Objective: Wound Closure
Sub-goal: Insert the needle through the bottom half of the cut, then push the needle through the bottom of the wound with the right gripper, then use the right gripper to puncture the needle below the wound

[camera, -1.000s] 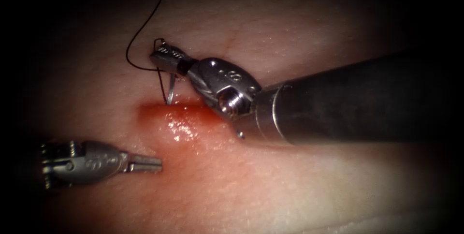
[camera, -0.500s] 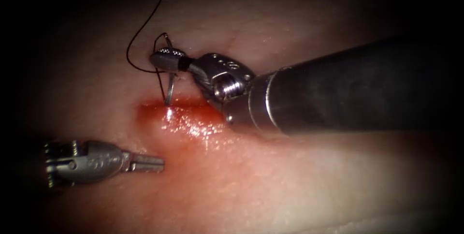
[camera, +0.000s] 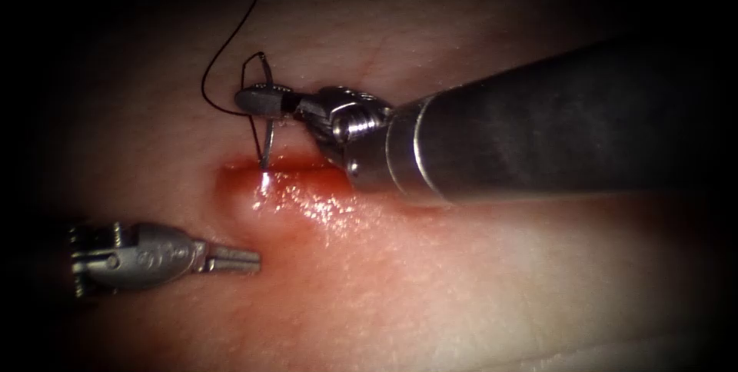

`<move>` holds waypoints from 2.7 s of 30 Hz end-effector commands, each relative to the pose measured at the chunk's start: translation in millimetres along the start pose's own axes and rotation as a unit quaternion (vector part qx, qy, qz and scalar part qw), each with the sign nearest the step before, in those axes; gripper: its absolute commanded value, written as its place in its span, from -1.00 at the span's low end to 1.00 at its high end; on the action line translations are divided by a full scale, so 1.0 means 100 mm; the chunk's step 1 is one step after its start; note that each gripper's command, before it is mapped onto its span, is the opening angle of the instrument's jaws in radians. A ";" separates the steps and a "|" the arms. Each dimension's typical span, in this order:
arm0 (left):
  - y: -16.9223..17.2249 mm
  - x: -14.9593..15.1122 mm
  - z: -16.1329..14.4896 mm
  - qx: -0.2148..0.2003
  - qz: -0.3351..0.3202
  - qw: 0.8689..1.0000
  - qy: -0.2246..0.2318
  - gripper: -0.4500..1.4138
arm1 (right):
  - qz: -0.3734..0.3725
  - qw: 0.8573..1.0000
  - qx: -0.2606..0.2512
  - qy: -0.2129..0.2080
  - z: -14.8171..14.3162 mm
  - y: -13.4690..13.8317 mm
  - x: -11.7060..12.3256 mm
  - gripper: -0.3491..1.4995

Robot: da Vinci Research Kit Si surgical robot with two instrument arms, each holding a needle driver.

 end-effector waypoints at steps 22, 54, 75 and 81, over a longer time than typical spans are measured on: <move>-0.005 -0.002 0.008 -0.001 0.000 1.000 0.001 -0.80 | 0.098 0.992 0.047 -0.062 0.016 -0.023 -0.037 -1.00; -0.002 0.000 0.001 -0.005 -0.001 1.000 0.002 -0.78 | -0.093 0.994 0.049 0.029 -0.005 -0.016 0.005 0.63; -0.002 -0.003 -0.004 -0.004 0.001 1.000 0.000 -0.78 | -0.043 0.998 -0.033 -0.028 -0.007 -0.009 0.001 -1.00; -0.003 -0.003 -0.004 -0.005 0.001 1.000 0.001 -0.78 | -0.005 0.997 -0.015 -0.076 -0.010 -0.019 -0.016 -1.00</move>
